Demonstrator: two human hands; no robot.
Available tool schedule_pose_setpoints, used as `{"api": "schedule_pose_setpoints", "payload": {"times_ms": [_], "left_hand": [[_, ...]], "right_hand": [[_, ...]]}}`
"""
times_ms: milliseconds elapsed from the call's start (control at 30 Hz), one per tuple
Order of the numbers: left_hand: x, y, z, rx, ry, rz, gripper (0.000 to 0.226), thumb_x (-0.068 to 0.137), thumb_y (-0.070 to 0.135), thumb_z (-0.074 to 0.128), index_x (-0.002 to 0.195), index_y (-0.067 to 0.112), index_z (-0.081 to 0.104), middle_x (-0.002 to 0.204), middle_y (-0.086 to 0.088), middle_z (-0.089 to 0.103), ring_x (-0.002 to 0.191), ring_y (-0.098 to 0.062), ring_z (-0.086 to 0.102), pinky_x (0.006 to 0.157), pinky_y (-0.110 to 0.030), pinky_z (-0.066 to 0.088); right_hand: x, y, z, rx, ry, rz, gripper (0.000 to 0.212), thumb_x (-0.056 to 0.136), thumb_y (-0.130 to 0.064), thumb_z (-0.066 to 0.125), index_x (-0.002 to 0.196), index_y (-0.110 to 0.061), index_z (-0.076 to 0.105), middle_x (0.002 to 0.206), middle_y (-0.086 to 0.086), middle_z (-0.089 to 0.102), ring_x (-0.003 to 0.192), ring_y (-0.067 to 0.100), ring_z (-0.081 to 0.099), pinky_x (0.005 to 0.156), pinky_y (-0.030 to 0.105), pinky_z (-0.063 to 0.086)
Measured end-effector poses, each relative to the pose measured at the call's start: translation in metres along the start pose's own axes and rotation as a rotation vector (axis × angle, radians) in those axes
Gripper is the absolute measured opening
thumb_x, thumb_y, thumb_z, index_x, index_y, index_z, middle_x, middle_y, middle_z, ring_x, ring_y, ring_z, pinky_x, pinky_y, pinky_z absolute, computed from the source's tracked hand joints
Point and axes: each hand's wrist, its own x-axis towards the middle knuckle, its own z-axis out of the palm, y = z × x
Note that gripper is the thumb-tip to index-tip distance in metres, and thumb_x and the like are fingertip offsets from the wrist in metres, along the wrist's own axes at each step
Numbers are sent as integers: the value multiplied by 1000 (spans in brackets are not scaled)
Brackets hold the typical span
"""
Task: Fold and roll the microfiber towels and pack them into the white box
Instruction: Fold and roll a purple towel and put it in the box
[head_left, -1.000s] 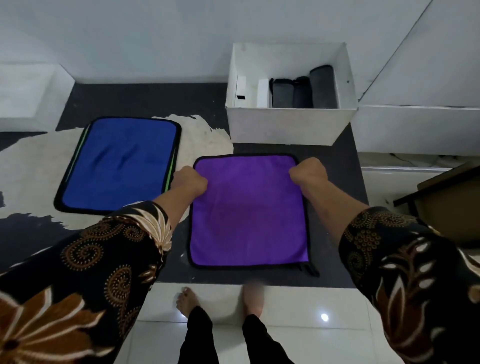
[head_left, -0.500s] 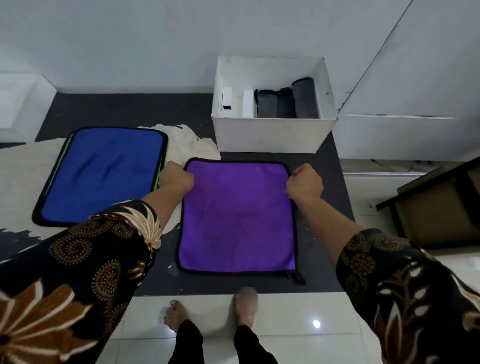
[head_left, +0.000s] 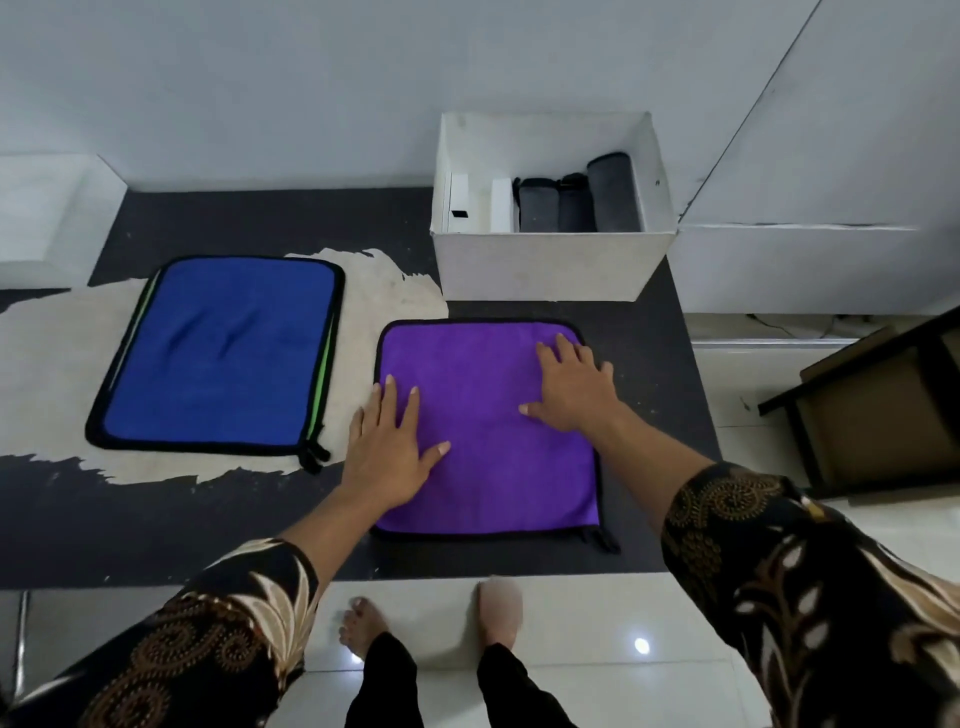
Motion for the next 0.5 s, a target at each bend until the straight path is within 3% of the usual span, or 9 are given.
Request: {"api": "schedule_pose_setpoints", "payload": {"times_ms": [67,133,233,300,400,500], "left_hand": [[-10,0,0,6,58,49,81,94,66,33,157,23,5,164,-12,-8,151,-30,-3,121,-47,8],[-29,0,2,8,160,196,71,94,62,42,153,25,26,161,-14,15,146,-31,20,117,-49,25],[-61,-6,10,-22,257,420,57,88,58,56,133,24,58,133,-8,48,120,-26,48,96,-45,44],[-78,-11,16,-5,222,484,52,84,57,62,123,23,64,117,-2,52,108,-21,52,86,-37,45],[-92,-18,22,16,200,487,40,83,39,71,117,19,68,107,1,56,95,-20,56,76,-32,45],[-97,-16,23,115,219,429,50,63,3,79,111,12,69,100,-5,60,83,-26,59,65,-35,50]], "right_hand": [[-10,-3,1,6,81,0,91,86,-52,66,154,-17,17,161,12,13,145,36,17,113,57,21],[-32,-6,10,4,240,-83,78,86,-47,67,148,-16,32,151,14,31,137,34,31,109,53,31],[-78,-8,39,7,335,-295,61,80,-49,70,129,-17,54,130,10,48,118,32,46,96,46,43],[-108,-5,61,3,304,-355,56,74,-55,72,115,-19,61,119,8,52,106,29,50,90,44,46],[-137,1,83,-27,234,-373,53,73,-57,68,112,-22,60,112,2,51,100,24,50,85,40,47],[-144,1,92,-46,245,-345,39,76,-34,66,113,-21,60,113,2,52,99,24,51,84,38,49]]}}
